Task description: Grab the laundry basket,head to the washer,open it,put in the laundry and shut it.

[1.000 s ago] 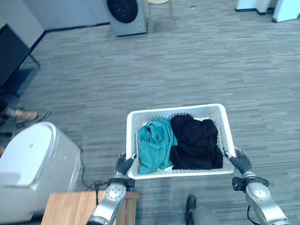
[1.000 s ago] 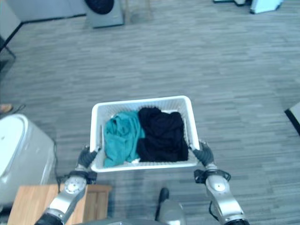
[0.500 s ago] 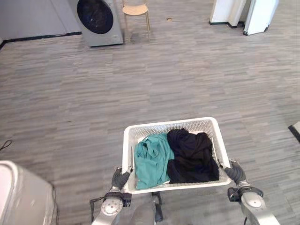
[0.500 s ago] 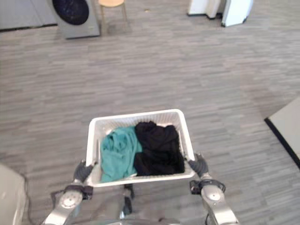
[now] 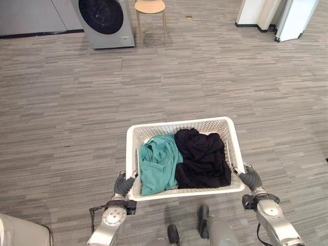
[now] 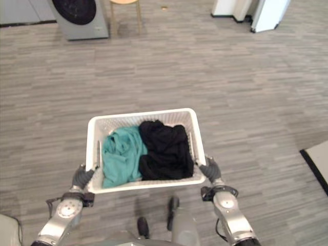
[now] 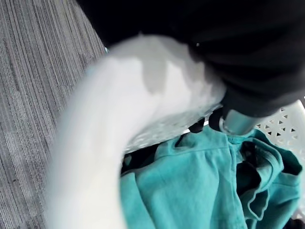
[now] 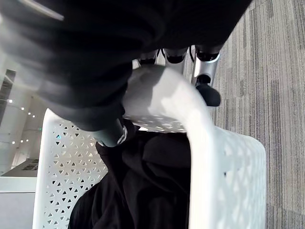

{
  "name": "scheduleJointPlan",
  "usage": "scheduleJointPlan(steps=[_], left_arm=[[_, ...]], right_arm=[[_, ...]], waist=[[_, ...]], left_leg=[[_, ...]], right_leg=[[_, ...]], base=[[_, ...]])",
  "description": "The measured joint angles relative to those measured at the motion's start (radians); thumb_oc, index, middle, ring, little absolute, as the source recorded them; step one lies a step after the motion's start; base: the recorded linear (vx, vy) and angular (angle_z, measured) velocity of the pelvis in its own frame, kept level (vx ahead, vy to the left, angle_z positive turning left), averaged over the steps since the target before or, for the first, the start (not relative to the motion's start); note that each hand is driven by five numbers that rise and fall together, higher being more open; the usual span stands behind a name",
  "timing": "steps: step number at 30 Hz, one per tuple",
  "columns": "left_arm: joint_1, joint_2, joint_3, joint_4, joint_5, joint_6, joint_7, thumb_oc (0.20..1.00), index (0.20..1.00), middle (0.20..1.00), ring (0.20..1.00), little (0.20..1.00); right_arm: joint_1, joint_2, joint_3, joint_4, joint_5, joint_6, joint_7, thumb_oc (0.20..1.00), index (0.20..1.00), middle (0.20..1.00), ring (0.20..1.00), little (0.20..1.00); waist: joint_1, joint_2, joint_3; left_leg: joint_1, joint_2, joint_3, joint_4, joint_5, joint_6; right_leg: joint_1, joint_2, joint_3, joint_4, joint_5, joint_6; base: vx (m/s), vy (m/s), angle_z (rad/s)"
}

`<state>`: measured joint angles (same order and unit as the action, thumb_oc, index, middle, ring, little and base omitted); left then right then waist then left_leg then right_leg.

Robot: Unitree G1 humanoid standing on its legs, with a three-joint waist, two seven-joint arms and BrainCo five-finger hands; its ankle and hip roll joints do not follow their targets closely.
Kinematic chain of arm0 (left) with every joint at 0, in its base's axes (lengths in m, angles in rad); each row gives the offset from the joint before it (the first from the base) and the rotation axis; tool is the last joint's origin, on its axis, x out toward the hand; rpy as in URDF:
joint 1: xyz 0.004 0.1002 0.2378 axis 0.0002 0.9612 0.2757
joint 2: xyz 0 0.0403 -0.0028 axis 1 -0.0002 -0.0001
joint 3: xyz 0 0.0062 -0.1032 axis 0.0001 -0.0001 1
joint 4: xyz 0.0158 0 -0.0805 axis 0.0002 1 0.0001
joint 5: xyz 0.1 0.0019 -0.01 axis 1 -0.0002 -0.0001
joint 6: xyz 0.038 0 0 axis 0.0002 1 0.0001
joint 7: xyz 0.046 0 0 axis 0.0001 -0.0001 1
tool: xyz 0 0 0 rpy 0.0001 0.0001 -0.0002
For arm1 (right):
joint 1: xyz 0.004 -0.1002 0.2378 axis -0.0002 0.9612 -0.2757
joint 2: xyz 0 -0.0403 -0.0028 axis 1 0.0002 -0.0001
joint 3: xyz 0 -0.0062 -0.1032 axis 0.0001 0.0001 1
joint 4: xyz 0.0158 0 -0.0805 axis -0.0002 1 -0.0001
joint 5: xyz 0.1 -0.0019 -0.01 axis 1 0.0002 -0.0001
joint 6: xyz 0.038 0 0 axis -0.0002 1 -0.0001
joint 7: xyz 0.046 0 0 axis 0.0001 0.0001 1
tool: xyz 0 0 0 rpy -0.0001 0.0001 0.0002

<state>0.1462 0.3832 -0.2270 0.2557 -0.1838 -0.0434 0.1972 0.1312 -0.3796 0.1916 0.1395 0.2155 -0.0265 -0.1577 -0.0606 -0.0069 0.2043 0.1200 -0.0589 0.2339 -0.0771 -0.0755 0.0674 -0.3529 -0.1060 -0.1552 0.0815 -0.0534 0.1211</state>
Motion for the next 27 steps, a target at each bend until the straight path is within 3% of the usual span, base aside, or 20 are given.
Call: scheduleJointPlan(steps=[3, 4, 5, 6, 7, 8, 9, 11, 12, 13, 16, 17, 19, 20, 21, 23, 25, 26, 27], left_arm=[[0.011, -0.024, -0.003, 0.025, 0.000, 0.001, -0.002, 0.200, 0.200, 0.200, 0.200, 0.200], [0.020, -0.038, -0.016, 0.028, 0.002, 0.003, -0.003, 0.200, 0.200, 0.200, 0.200, 0.200], [0.028, -0.050, -0.025, 0.028, 0.003, 0.006, -0.005, 0.200, 0.200, 0.200, 0.200, 0.200], [0.037, -0.066, -0.025, 0.027, 0.003, 0.006, -0.005, 0.200, 0.200, 0.200, 0.200, 0.200], [0.031, -0.069, -0.028, 0.028, 0.003, 0.007, -0.004, 0.200, 0.200, 0.200, 0.200, 0.200], [0.019, -0.076, -0.048, 0.031, 0.003, 0.008, -0.004, 0.200, 0.200, 0.200, 0.200, 0.200], [0.029, -0.082, -0.048, 0.026, 0.004, 0.007, -0.004, 0.200, 0.200, 0.200, 0.200, 0.200], [0.031, -0.080, -0.049, 0.024, 0.003, 0.008, -0.007, 0.200, 0.200, 0.200, 0.200, 0.200], [0.032, -0.076, -0.046, 0.022, 0.001, 0.007, -0.008, 0.200, 0.200, 0.200, 0.200, 0.200], [0.029, -0.074, -0.045, 0.012, 0.001, 0.007, -0.008, 0.200, 0.200, 0.200, 0.200, 0.200], [0.016, -0.061, -0.037, -0.014, 0.001, 0.007, -0.008, 0.200, 0.200, 0.200, 0.200, 0.200], [0.007, -0.059, -0.036, -0.017, 0.001, 0.007, -0.009, 0.200, 0.200, 0.200, 0.200, 0.200], [0.014, -0.060, -0.033, -0.027, 0.001, 0.007, -0.011, 0.200, 0.200, 0.200, 0.200, 0.200], [0.018, -0.061, -0.028, -0.028, 0.001, 0.007, -0.011, 0.200, 0.200, 0.200, 0.200, 0.200], [0.026, -0.063, -0.020, -0.027, 0.001, 0.007, -0.012, 0.200, 0.200, 0.200, 0.200, 0.200], [0.034, -0.062, -0.014, -0.018, 0.001, 0.015, -0.012, 0.200, 0.200, 0.200, 0.200, 0.200], [0.055, -0.065, -0.004, -0.018, 0.001, 0.020, -0.018, 0.200, 0.200, 0.200, 0.200, 0.200], [0.060, -0.065, -0.005, -0.018, 0.001, 0.023, -0.023, 0.200, 0.200, 0.200, 0.200, 0.200], [0.065, -0.066, -0.005, -0.019, 0.002, 0.023, -0.027, 0.200, 0.200, 0.200, 0.200, 0.200]], right_arm=[[0.016, 0.001, -0.002, 0.012, 0.000, 0.008, 0.001, 0.200, 0.200, 0.200, 0.200, 0.200], [0.066, 0.006, -0.018, 0.016, 0.000, 0.009, 0.006, 0.200, 0.200, 0.200, 0.200, 0.200], [0.078, 0.003, -0.029, 0.018, 0.000, 0.010, 0.013, 0.200, 0.200, 0.200, 0.200, 0.200], [0.073, -0.006, -0.030, 0.018, 0.000, 0.009, 0.018, 0.200, 0.200, 0.200, 0.200, 0.200], [0.061, -0.002, -0.048, 0.033, 0.000, 0.007, 0.026, 0.200, 0.200, 0.200, 0.200, 0.200], [0.073, -0.001, -0.069, 0.029, 0.000, 0.008, 0.035, 0.200, 0.200, 0.200, 0.200, 0.200], [0.056, -0.027, -0.068, 0.034, -0.001, 0.001, 0.038, 0.200, 0.200, 0.200, 0.200, 0.200], [0.036, -0.045, -0.067, 0.032, -0.001, 0.001, 0.051, 0.200, 0.200, 0.200, 0.200, 0.200], [0.023, -0.044, -0.065, 0.026, -0.002, 0.000, 0.051, 0.200, 0.200, 0.200, 0.200, 0.200], [0.024, -0.043, -0.068, 0.019, -0.002, 0.000, 0.050, 0.200, 0.200, 0.200, 0.200, 0.200], [0.018, -0.037, -0.078, 0.005, -0.001, 0.000, 0.049, 0.200, 0.200, 0.200, 0.200, 0.200], [0.014, -0.032, -0.080, -0.016, -0.001, 0.000, 0.047, 0.200, 0.200, 0.200, 0.200, 0.200], [0.016, -0.034, -0.073, -0.014, -0.001, -0.006, 0.046, 0.200, 0.200, 0.200, 0.200, 0.200], [0.016, -0.032, -0.068, -0.008, -0.001, -0.007, 0.043, 0.200, 0.200, 0.200, 0.200, 0.200], [0.008, -0.033, -0.066, 0.006, -0.001, -0.007, 0.042, 0.200, 0.200, 0.200, 0.200, 0.200], [0.009, -0.011, -0.062, 0.038, -0.001, -0.006, 0.042, 0.200, 0.200, 0.200, 0.200, 0.200], [0.017, -0.006, -0.054, 0.038, -0.001, -0.006, 0.042, 0.200, 0.200, 0.200, 0.200, 0.200], [0.028, -0.007, -0.053, 0.033, -0.002, -0.006, 0.042, 0.200, 0.200, 0.200, 0.200, 0.200], [0.036, -0.010, -0.052, 0.031, -0.002, -0.006, 0.042, 0.200, 0.200, 0.200, 0.200, 0.200]], waist=[[-0.020, 0.000, 0.004], [-0.042, 0.012, 0.007], [-0.043, 0.034, 0.004], [-0.045, 0.061, 0.002], [-0.053, 0.061, 0.010], [-0.062, 0.054, 0.001], [-0.044, 0.062, 0.003], [-0.033, 0.064, 0.004], [-0.017, 0.057, 0.003], [-0.016, 0.049, 0.004], [-0.012, 0.000, 0.022], [-0.003, -0.027, 0.034], [-0.005, -0.025, 0.031], [0.011, -0.018, 0.028], [0.026, -0.009, 0.026], [0.040, -0.003, 0.026], [0.045, -0.006, 0.024], [0.047, -0.011, 0.022], [0.052, -0.016, 0.019]], left_leg=[[0.065, -0.005, -0.029, -0.001, -0.027, -0.018], [0.144, 0.022, -0.099, -0.002, -0.088, -0.057], [0.167, 0.053, -0.107, 0.008, -0.096, -0.072], [0.174, 0.085, -0.109, 0.032, -0.097, -0.079], [0.150, 0.101, -0.113, 0.102, -0.106, -0.095], [0.071, 0.112, -0.108, 0.267, -0.120, -0.114], [0.066, 0.119, -0.105, 0.306, -0.080, -0.142], [-0.039, 0.173, -0.085, 0.552, -0.047, -0.181], [-0.063, 0.201, -0.085, 0.659, 0.027, -0.185], [-0.081, 0.211, -0.070, 0.691, 0.001, -0.184], [-0.137, 0.172, -0.003, 0.635, -0.084, -0.152], [-0.186, 0.136, 0.057, 0.469, -0.104, -0.126], [-0.278, 0.135, 0.068, 0.351, -0.077, -0.121], [-0.302, 0.133, 0.062, 0.245, -0.031, -0.124], [-0.331, 0.135, 0.052, 0.135, 0.027, -0.128], [-0.412, 0.146, 0.059, -0.011, 0.094, -0.115], [-0.448, 0.149, 0.079, 0.000, 0.098, -0.103], [-0.465, 0.140, 0.094, 0.022, 0.102, -0.093], [-0.479, 0.130, 0.105, 0.045, 0.104, -0.092]], right_leg=[[-0.006, -0.036, -0.029, -0.127, 0.065, 0.000], [0.046, -0.038, 0.003, -0.061, 0.094, -0.003], [0.053, -0.020, 0.002, -0.019, 0.159, -0.011], [0.055, 0.000, -0.009, 0.023, 0.163, -0.012], [0.061, 0.002, -0.008, 0.055, 0.165, -0.015], [0.085, 0.001, -0.015, 0.062, 0.194, -0.088], [0.100, 0.024, -0.030, 0.067, 0.156, -0.133], [0.139, 0.053, -0.032, 0.070, 0.125, -0.174], [0.185, 0.079, -0.017, 0.065, 0.083, -0.206], [0.213, 0.083, -0.018, 0.052, 0.082, -0.204], [0.308, 0.075, -0.002, -0.037, 0.066, -0.215], [0.374, 0.070, 0.002, -0.084, 0.081, -0.204], [0.440, 0.094, -0.003, -0.138, 0.046, -0.163], [0.470, 0.112, 0.011, -0.163, 0.029, -0.150], [0.488, 0.133, 0.029, -0.162, 0.006, -0.150], [0.564, 0.172, 0.041, -0.162, -0.056, -0.152], [0.625, 0.179, 0.057, -0.162, -0.111, -0.142], [0.662, 0.174, 0.059, -0.161, -0.128, -0.163], [0.689, 0.169, 0.061, -0.161, -0.148, -0.159]], base=[[0.50, -0.161, 0.46], [0.63, -0.313, 0.91], [0.42, -0.248, 0.93], [0.25, -0.178, 0.44], [0.38, -0.303, 0.77], [0.38, -0.303, 0.63], [0.54, -0.412, 0.50], [0.34, -0.216, -0.19], [0.41, -0.197, -0.31], [0.42, -0.159, -0.14], [0.35, -0.071, -0.01], [0.48, -0.032, -0.12], [0.61, -0.014, -0.11], [0.51, 0.012, -0.37], [0.52, 0.025, -0.44], [0.68, 0.067, -0.28], [0.55, 0.085, -0.23], [0.65, 0.112, -0.20], [0.68, 0.109, -0.29]])
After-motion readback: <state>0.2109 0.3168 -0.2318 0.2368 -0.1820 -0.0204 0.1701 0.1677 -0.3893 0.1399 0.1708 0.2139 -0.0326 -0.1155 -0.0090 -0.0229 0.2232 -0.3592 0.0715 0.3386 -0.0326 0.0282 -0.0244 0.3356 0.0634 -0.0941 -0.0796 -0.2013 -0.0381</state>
